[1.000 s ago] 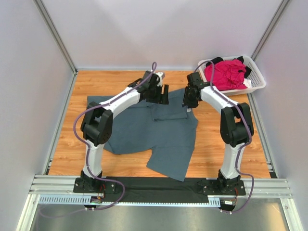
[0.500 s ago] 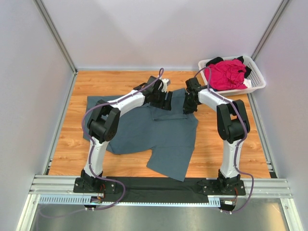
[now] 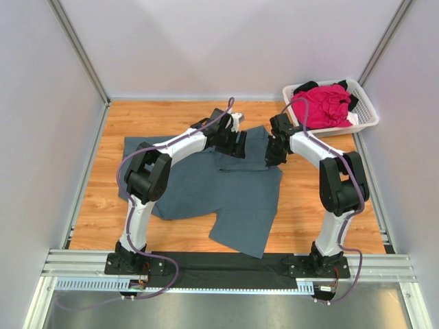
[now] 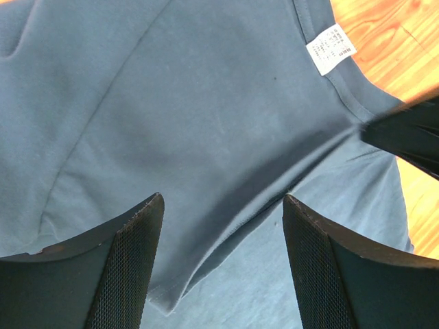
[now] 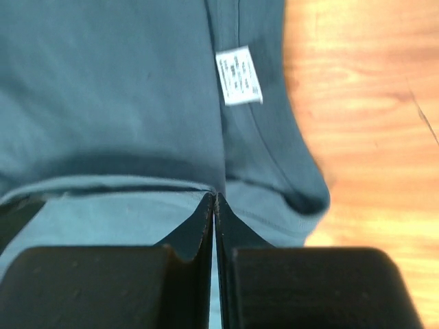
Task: Fold and stack the t-shirts
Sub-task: Fold the tshirt
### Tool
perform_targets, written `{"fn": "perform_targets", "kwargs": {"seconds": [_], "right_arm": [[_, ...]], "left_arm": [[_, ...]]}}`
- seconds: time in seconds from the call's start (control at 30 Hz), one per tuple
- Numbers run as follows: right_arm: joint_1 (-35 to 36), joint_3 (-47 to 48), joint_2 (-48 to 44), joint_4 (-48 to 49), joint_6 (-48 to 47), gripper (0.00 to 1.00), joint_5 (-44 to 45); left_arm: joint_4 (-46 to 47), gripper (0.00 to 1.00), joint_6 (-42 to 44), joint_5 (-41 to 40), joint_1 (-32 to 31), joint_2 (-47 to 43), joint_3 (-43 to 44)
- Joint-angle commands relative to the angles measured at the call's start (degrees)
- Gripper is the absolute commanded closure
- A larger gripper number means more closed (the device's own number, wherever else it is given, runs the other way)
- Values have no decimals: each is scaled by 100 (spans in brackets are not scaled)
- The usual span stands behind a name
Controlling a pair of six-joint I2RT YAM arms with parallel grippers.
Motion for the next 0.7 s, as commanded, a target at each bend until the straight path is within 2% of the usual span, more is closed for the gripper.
{"fn": "perform_targets", "kwargs": {"seconds": [0.0,0.43,0.67], "right_arm": [[-10,-238,-560,112,-92,99,-96],[175,-1029,-1334,306,-39,99,-615],[298,-1214,-1220,227,-66,100,-747]], "left_arm": [[16,23,179,182,-43,-72,134],[-54,24,144,50,-52,-160,37],[-125,24,21,-99,-61,-238,-33]]}}
